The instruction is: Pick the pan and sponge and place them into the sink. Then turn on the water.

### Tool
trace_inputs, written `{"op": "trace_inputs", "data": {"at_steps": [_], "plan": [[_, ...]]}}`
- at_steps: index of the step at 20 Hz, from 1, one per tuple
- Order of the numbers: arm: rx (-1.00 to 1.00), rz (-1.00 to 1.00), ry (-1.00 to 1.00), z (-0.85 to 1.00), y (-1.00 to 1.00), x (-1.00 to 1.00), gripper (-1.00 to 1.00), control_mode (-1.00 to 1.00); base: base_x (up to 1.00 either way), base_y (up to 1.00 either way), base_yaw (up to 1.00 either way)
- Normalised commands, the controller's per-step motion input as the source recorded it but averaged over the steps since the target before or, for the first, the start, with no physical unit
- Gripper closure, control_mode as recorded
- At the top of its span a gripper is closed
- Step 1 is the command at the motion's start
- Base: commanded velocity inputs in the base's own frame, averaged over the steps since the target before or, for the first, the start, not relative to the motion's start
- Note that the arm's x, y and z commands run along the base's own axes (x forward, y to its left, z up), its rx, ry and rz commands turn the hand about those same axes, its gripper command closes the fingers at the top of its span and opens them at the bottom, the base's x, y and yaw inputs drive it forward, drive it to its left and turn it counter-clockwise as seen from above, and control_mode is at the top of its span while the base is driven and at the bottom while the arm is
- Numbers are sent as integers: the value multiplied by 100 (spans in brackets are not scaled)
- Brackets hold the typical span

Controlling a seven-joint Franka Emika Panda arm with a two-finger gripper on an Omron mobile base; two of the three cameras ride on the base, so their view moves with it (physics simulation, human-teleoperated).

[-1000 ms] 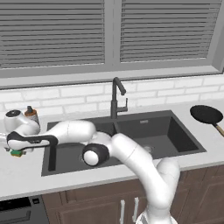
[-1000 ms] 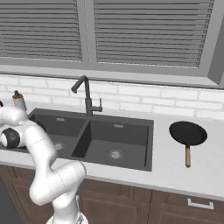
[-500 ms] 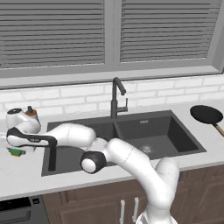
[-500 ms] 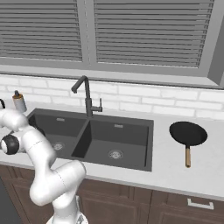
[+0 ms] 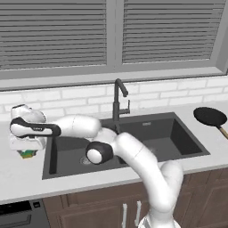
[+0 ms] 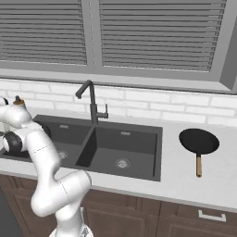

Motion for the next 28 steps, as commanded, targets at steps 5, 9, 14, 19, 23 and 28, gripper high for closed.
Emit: {"op": "trace_inputs", "data": {"at_steps": [5, 9, 14, 19, 23, 28], "plan": [[2, -1, 0, -4, -100, -80, 100, -100, 0, 0, 0], [15, 0, -7, 0, -100, -64, 100, -100, 0, 0, 0], [31, 0, -13, 6, -100, -39, 100, -100, 0, 0, 0], [34, 0, -14, 20, -94, -25, 100, -100, 0, 0, 0], [11, 0, -2, 35, -73, -23, 100, -100, 0, 0, 0], [1, 0, 0, 42, -31, -5, 100, -100, 0, 0, 0]]}}
